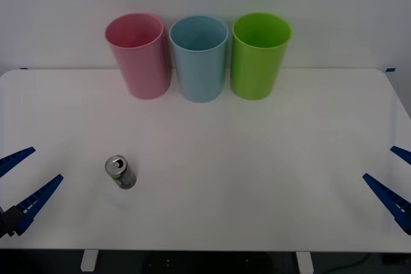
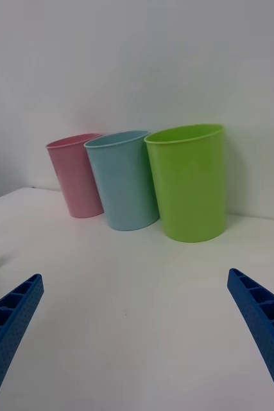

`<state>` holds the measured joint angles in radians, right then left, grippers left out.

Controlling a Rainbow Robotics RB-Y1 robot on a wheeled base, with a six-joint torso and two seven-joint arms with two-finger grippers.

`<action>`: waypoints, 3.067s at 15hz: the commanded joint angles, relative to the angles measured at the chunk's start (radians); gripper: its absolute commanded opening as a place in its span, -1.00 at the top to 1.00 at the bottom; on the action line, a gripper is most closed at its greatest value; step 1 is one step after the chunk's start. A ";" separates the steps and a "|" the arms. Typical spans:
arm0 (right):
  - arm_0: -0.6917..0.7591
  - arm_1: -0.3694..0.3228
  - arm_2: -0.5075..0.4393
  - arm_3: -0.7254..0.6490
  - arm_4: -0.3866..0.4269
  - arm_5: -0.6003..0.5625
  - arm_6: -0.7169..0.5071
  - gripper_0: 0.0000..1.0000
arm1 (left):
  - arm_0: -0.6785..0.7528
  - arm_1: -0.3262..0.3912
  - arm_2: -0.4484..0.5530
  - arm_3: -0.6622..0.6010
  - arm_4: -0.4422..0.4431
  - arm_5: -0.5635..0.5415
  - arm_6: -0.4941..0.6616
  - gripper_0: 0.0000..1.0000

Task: Grasp the object on the table and drop it into the matching bin: aluminum can to the light blue bin, PET bottle to the pink bin.

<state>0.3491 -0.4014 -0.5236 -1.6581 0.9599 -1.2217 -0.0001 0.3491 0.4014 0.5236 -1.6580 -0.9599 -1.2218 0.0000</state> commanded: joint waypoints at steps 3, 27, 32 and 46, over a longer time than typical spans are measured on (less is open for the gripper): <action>0.000 0.000 0.000 0.000 0.000 0.000 0.000 -1.00 | 0.010 -0.012 0.003 0.021 0.017 0.001 -0.009 -1.00; 0.000 0.000 0.000 0.000 0.000 0.000 0.000 -1.00 | -0.005 -0.018 -0.123 0.164 -0.088 0.057 -0.213 -1.00; 0.000 0.000 0.000 0.000 0.000 0.000 0.000 -1.00 | -0.078 -0.018 -0.160 0.259 -0.103 0.071 -0.291 -1.00; 0.000 0.000 0.000 0.000 0.000 0.000 0.000 -1.00 | -0.165 -0.125 -0.166 0.273 -0.298 0.177 -0.324 -1.00</action>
<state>0.3491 -0.4014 -0.5236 -1.6581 0.9599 -1.2217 -0.0001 0.1889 0.2836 0.3616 -1.3841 -1.2494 -1.0593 -0.3240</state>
